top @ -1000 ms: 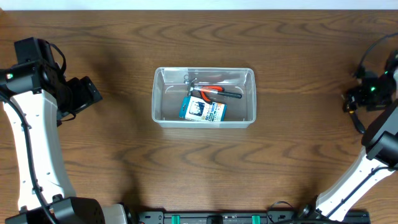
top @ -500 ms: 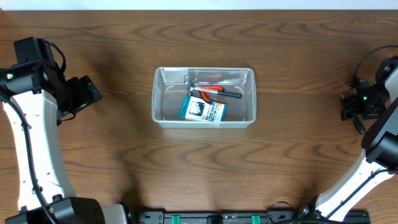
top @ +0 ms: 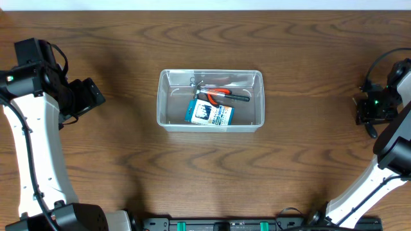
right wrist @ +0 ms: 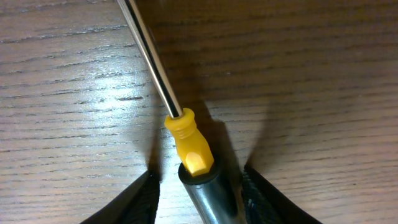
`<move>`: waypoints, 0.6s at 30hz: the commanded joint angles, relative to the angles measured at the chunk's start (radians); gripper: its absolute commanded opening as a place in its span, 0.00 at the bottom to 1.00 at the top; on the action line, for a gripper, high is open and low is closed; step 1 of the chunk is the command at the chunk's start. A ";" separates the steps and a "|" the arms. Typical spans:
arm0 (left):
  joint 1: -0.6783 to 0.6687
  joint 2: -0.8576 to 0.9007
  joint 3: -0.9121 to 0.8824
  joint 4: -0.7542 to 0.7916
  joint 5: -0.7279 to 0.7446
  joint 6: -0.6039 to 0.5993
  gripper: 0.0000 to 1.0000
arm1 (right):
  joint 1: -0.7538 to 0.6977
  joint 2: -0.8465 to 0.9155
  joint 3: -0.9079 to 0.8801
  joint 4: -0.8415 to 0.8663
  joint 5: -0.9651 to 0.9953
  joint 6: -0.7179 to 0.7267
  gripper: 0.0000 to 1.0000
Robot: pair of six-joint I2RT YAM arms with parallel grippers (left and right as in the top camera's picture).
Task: Pack container
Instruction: 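Move the right gripper to the yellow-handled screwdriver and grasp it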
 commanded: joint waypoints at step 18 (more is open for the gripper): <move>0.003 0.002 0.011 0.000 -0.002 -0.009 0.98 | 0.008 0.061 -0.047 0.016 0.017 0.023 0.06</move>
